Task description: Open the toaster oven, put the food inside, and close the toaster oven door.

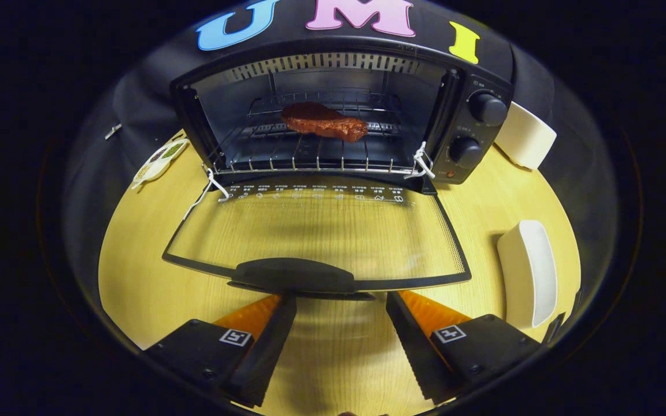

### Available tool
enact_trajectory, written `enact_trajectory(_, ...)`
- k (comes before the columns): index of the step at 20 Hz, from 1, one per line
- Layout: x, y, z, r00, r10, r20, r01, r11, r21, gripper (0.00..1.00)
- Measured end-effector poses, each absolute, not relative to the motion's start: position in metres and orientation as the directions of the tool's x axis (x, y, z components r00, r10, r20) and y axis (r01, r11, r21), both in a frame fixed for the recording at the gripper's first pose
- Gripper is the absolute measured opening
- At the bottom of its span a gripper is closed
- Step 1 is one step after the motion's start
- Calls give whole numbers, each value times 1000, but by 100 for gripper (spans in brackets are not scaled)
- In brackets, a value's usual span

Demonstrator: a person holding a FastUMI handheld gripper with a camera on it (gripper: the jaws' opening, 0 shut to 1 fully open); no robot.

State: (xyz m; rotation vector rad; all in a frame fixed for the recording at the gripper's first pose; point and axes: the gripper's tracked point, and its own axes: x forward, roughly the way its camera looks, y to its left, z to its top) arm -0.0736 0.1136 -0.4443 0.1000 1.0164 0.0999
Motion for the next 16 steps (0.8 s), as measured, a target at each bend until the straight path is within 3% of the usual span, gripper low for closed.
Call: enact_trajectory(16, -55, 104, -370, 654, 195, -731, -84, 979, 186, 98)
